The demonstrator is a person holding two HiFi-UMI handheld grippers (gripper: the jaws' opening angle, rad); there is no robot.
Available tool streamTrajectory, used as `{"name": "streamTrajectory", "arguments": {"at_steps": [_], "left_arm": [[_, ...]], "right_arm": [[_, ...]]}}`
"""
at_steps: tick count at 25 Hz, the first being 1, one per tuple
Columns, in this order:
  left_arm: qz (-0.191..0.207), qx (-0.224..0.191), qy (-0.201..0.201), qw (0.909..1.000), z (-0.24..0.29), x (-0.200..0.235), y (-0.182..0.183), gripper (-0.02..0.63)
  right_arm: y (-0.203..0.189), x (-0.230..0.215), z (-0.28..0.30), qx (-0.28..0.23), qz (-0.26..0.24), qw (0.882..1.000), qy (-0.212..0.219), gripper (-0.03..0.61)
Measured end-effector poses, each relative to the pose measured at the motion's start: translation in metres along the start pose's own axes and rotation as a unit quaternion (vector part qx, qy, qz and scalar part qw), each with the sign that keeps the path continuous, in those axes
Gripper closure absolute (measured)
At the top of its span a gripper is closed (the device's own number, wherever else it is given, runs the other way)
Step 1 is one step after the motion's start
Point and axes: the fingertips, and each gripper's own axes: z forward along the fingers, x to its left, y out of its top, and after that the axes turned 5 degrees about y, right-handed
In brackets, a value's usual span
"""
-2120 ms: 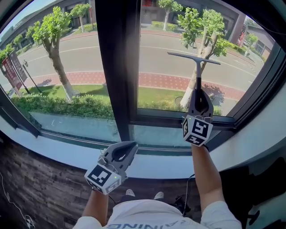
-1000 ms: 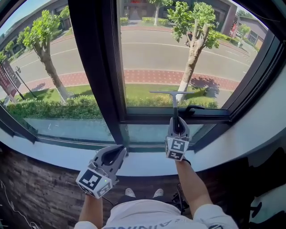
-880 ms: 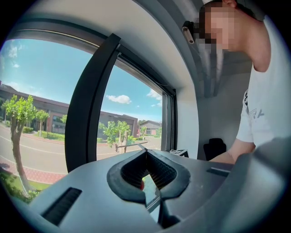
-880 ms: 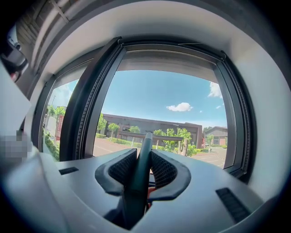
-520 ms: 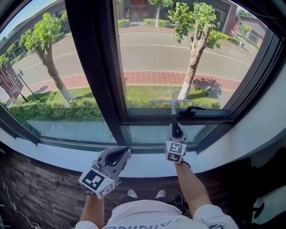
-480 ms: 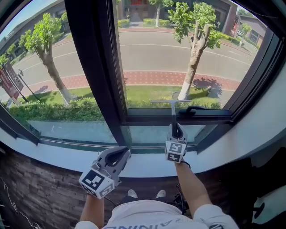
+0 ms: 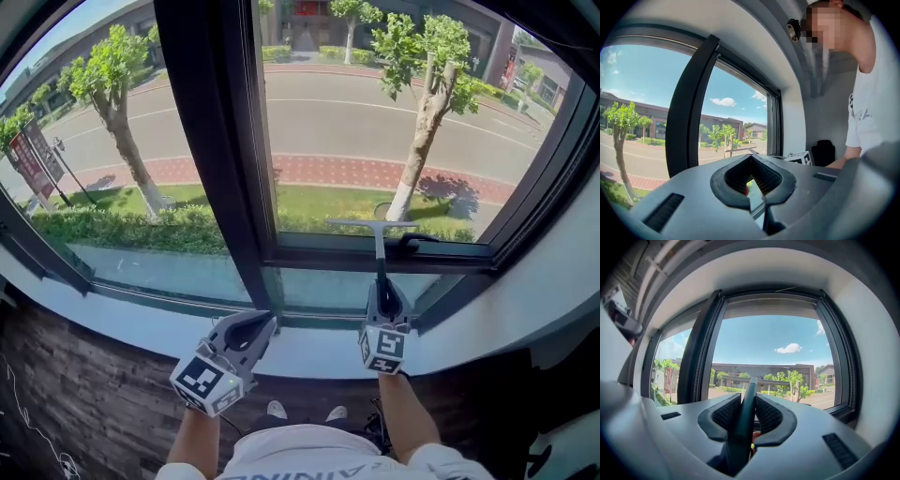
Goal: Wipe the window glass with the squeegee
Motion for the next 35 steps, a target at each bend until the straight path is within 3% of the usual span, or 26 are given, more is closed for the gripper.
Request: {"name": "streamTrajectory", "arguments": {"at_steps": [6, 13, 20, 24, 27, 31, 35], "left_arm": [[-0.004, -0.023, 0.035, 0.9991, 0.007, -0.012, 0.000, 0.597], [-0.007, -0.025, 0.060, 0.9978, 0.002, -0.023, 0.002, 0.597], [0.000, -0.051, 0.042, 0.9978, -0.046, 0.010, 0.008, 0.597], [0.013, -0.052, 0.029, 0.9981, -0.087, 0.059, 0.009, 0.597], [0.004, -0.041, 0.020, 0.9990, -0.113, 0.092, 0.001, 0.597], [0.014, -0.046, -0.009, 0.9988, -0.134, 0.109, 0.004, 0.597], [0.002, -0.044, -0.044, 0.9981, -0.137, 0.095, 0.015, 0.597]], "right_arm": [[0.034, -0.011, -0.073, -0.044, -0.001, 0.998, 0.038, 0.479], [0.057, -0.031, -0.091, -0.070, 0.006, 0.996, 0.052, 0.479], [0.076, 0.011, -0.092, -0.062, 0.010, 0.998, 0.025, 0.479], [0.094, 0.057, -0.077, -0.076, 0.040, 0.996, -0.013, 0.479], [0.138, 0.074, -0.055, -0.113, 0.043, 0.992, -0.038, 0.479], [0.270, 0.084, -0.009, -0.210, 0.004, 0.976, -0.060, 0.479], [0.339, 0.073, 0.046, -0.226, -0.022, 0.971, -0.079, 0.479]]}}
